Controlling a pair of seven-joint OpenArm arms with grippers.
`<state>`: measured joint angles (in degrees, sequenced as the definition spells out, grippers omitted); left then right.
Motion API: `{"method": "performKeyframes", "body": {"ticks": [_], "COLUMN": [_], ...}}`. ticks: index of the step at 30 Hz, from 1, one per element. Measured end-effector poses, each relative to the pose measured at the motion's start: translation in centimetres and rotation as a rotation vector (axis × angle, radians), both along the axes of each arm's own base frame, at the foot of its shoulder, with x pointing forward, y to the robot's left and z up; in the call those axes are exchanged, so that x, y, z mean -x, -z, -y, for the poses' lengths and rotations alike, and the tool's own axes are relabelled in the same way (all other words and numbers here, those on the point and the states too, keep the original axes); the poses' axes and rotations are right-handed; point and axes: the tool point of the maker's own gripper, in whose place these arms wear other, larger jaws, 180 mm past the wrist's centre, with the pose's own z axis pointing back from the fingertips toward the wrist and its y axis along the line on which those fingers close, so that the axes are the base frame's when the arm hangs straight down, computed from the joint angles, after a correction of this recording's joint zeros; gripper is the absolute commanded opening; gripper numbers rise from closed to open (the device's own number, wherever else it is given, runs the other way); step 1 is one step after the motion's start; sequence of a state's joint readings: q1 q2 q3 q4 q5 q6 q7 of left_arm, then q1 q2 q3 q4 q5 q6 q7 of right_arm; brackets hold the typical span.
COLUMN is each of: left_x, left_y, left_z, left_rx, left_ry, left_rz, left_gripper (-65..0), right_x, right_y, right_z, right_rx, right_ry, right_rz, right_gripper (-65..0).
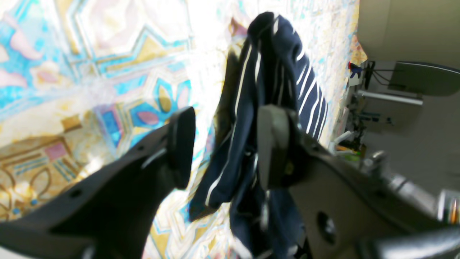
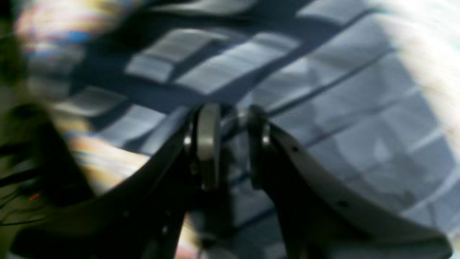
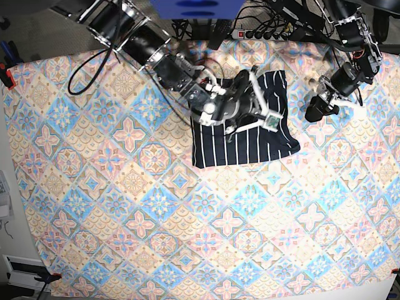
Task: Fold the T-shirt properly
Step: 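Grasp the bundle's edges with both grippers and rotate it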
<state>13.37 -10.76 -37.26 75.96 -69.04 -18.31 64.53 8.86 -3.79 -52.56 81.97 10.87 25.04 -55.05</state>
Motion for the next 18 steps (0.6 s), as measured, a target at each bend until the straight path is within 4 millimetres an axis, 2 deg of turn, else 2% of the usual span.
{"method": "performKeyframes", "body": {"ticks": [2,3,7,12,15,18], "left_x": [-0.1,-0.2,0.0,0.3,0.4,0.9], "left_y": [-0.1,-0.1,0.1,0.6,0.6,0.7], "left_z": [-0.2,-0.2,-0.2,-0.2,-0.3,-0.7], "left_rx": [-0.004,-0.003,-0.013,-0.032,-0.035,-0.051], "left_ry": [-0.001,-0.003,0.002,0.011,0.010,0.021], "left_rz": [0.003,0.004,-0.009,-0.030,-0.032,-0.049], "left_gripper": [-37.3,-37.3,-37.3,-37.3,-37.3,-37.3], "right_x": [1.7,1.9,1.4,2.0,1.9,0.8], "right_y": [0.0,0.3,3.0,4.9,5.2,4.4], "right_z": [-2.1,-2.3,-0.5,0.3,0.9,2.3], "right_rx": [-0.034,-0.026,0.085,0.121,0.126,0.122], "right_ry": [-0.052,-0.066,-0.081,-0.079,-0.071,-0.040], "right_rz": [-0.016,-0.017,-0.029,-0.069,-0.072,-0.044], "right_gripper": [-52.0,-52.0,-52.0,-52.0,-52.0,-52.0]}}
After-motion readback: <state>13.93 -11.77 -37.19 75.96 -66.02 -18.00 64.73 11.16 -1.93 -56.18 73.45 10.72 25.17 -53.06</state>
